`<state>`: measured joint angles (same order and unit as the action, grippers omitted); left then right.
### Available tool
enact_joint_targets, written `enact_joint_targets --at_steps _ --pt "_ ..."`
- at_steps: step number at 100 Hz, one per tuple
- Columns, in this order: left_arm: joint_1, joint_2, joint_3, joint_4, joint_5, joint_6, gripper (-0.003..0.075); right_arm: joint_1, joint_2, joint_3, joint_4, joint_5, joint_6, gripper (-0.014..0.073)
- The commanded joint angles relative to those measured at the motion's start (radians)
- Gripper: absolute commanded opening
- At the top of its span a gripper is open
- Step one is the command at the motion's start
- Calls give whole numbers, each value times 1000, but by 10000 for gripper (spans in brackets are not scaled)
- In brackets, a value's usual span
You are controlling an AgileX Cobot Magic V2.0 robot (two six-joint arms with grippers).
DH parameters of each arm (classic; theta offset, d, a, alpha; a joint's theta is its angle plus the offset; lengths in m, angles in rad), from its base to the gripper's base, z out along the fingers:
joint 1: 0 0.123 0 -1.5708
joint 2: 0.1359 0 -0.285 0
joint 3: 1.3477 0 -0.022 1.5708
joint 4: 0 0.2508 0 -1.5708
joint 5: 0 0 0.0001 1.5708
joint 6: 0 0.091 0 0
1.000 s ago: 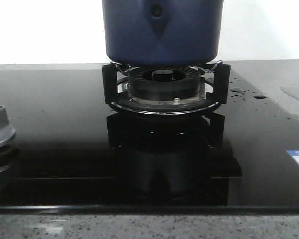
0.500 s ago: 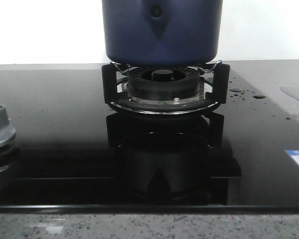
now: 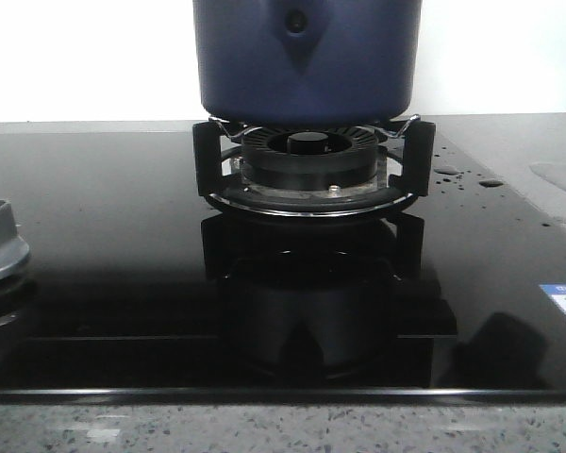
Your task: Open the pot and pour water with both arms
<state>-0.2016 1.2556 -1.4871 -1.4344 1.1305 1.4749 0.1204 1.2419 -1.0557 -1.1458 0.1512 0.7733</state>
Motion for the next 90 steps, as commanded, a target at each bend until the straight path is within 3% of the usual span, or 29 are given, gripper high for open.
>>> enact_joint_targets --at_steps 1,14,24,39,62,71,90 --pt "-1 -27 -30 -94 -26 -11 229 -120 -83 104 -7 -185 90 204" --pt "-1 -18 -30 -94 -24 -11 229 -273 -118 279 8 -369 130 204" --pt "-1 -12 -30 -92 -21 -11 229 -331 -119 395 53 -460 130 204" --pt "-1 -8 -30 -92 -21 -11 229 -371 -101 499 65 -571 130 204" --pt "-1 -3 -30 -92 -19 -11 229 -371 -66 536 69 -570 130 219" --pt "-1 -3 -30 -92 -19 -11 229 -371 -66 536 69 -568 130 307" --pt "-1 -3 -30 -92 -14 -13 229 -371 -89 536 91 -572 130 639"
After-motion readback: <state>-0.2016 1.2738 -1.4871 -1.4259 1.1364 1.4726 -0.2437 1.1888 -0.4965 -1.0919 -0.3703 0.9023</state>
